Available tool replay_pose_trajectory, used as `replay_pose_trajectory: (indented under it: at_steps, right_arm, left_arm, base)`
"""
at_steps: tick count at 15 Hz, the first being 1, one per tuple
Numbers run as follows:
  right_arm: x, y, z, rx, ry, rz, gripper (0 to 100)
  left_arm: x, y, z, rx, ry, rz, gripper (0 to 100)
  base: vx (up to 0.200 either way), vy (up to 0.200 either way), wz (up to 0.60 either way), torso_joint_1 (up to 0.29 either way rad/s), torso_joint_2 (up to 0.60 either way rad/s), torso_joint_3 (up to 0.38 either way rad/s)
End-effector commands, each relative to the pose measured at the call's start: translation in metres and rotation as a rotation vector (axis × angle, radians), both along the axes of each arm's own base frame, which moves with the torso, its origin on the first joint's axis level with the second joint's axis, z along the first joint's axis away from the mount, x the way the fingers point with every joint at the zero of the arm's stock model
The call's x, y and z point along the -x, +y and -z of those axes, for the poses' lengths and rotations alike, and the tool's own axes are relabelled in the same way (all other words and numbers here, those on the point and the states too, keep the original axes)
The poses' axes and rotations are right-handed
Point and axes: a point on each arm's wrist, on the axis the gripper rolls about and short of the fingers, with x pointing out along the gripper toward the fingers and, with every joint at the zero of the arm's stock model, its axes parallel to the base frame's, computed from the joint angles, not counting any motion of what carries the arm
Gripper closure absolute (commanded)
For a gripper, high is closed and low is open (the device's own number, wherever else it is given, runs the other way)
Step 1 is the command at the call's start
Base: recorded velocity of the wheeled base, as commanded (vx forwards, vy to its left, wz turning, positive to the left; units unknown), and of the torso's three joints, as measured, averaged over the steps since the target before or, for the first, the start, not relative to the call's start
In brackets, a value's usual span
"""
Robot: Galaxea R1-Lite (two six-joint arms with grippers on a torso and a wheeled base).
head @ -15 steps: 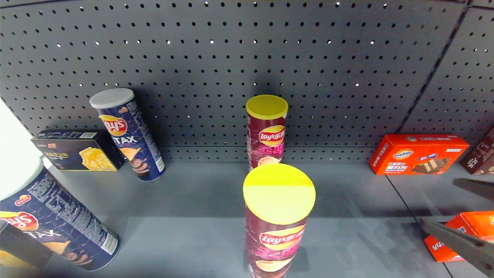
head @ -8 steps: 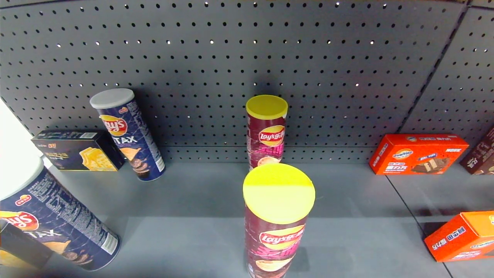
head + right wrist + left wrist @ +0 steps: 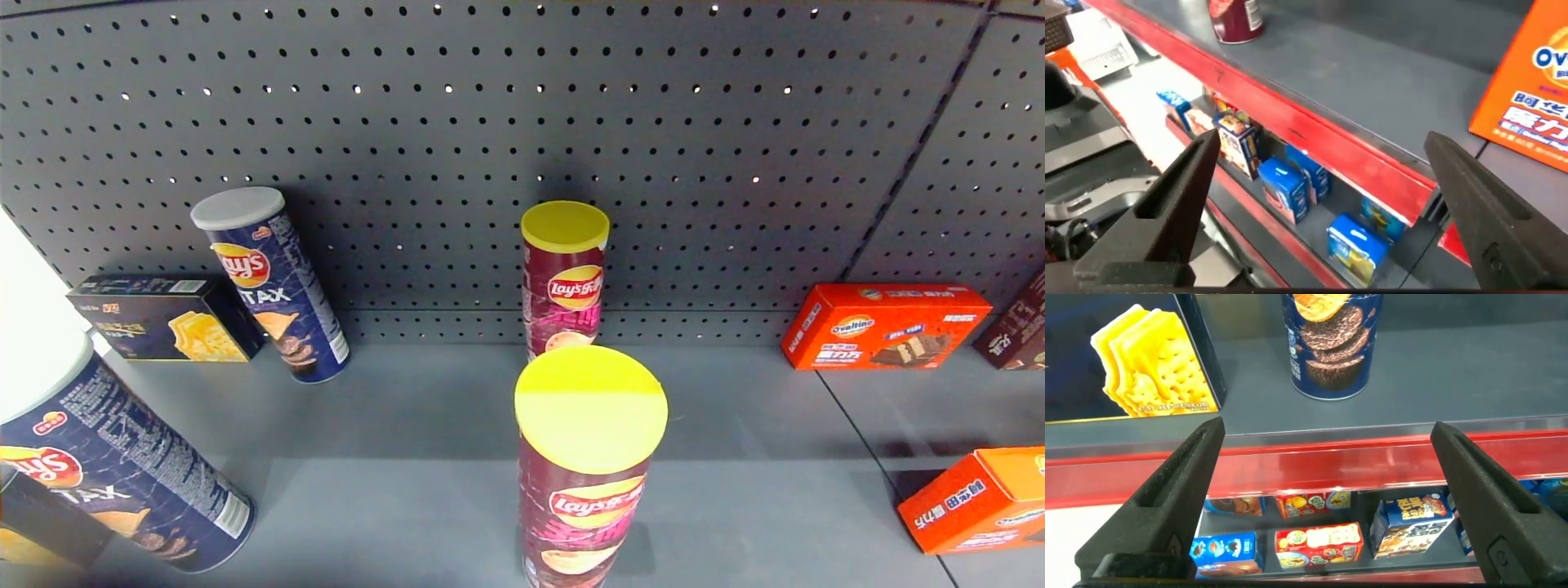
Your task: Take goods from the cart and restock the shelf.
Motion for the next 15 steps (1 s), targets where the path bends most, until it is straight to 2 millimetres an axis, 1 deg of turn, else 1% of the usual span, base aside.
replay_pose_trajectory:
  at_steps: [1, 3, 5, 6, 7, 9, 11, 15]
  right_arm:
    - [0.000, 0.000, 0.001, -0.005, -0.002, 0.015, 0]
    - [0.001, 0.001, 0.001, -0.008, 0.001, 0.058, 0]
    - [-0.001, 0.007, -0.001, 0.037, 0.057, 0.237, 0]
    - [-0.004, 0.011, -0.002, 0.071, 0.116, 0.390, 0]
    - [-0.005, 0.012, -0.002, 0.076, 0.133, 0.453, 0]
    - [-0.005, 0.014, -0.002, 0.062, 0.140, 0.658, 0]
    - [0.000, 0.014, -0.001, 0.028, 0.087, 0.696, 0]
    - [0.000, 0.014, -0.001, 0.021, 0.092, 0.693, 0]
  left_arm:
    - [0.000, 0.000, 0.000, 0.000, 0.001, 0.001, 0]
    - [0.000, 0.000, 0.000, 0.000, 0.001, 0.001, 0]
    - [0.000, 0.000, 0.000, 0.000, 0.001, 0.001, 0]
    - [0.000, 0.000, 0.000, 0.000, 0.001, 0.001, 0]
    - [0.000, 0.000, 0.000, 0.000, 0.001, 0.001, 0]
    - [0.000, 0.000, 0.000, 0.000, 0.001, 0.001, 0]
    - [0.000, 0.000, 0.000, 0.000, 0.001, 0.001, 0]
    - [0.000, 0.000, 0.000, 0.000, 0.001, 0.001, 0]
  base:
    - [0.000, 0.000, 0.00, 0.000, 0.00, 0.000]
    - [0.000, 0.000, 0.00, 0.000, 0.00, 0.000]
    - [0.000, 0.000, 0.00, 0.000, 0.00, 0.000]
    - [0.000, 0.000, 0.00, 0.000, 0.00, 0.000]
    - [0.000, 0.000, 0.00, 0.000, 0.00, 0.000]
    - [0.000, 0.000, 0.00, 0.000, 0.00, 0.000]
    - [0.000, 0.000, 0.00, 0.000, 0.00, 0.000]
    - [0.000, 0.000, 0.00, 0.000, 0.00, 0.000]
